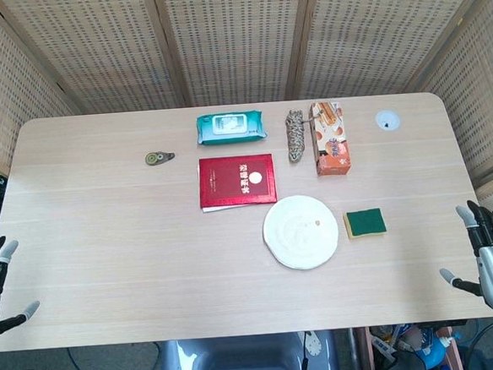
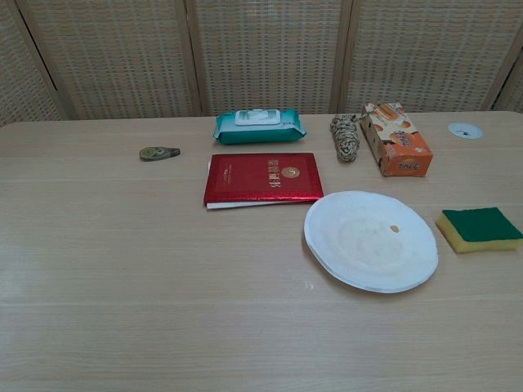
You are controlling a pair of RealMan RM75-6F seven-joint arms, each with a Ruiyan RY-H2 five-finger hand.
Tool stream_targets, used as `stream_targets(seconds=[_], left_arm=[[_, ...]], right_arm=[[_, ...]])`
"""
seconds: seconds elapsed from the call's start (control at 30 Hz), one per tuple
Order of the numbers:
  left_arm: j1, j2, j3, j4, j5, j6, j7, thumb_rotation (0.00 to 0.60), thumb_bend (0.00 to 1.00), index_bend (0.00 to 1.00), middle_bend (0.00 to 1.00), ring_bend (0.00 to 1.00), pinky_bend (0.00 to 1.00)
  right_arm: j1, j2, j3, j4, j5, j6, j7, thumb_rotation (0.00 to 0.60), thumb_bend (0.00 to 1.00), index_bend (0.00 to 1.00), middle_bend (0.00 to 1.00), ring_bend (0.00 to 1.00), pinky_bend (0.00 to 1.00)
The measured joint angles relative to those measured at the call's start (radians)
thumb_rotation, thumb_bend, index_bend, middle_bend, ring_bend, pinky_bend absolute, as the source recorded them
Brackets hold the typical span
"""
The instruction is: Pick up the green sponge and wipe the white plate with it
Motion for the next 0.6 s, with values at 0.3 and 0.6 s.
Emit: stream_targets(seconds=[0.3,0.6], left_arm=[[-0.001,-0.004,-0.002,0.000,-0.004,-0.004,0.009,0.600,0.00,0.00,0.00,0.00,0.00],[-0.012,-0.028,-0.018,0.010,-0.029,-0.019,0.042,0.600,0.00,0.00,0.00,0.00,0.00]], right_arm=[[0.005,-0.008,-0.004,0.007,-0.002,-0.014,-0.007,0.600,0.00,0.00,0.00,0.00,0.00],[0.096,-0.065,-0.014,0.110,-0.015,-0.172,-0.057,0.600,0.00,0.00,0.00,0.00,0.00]])
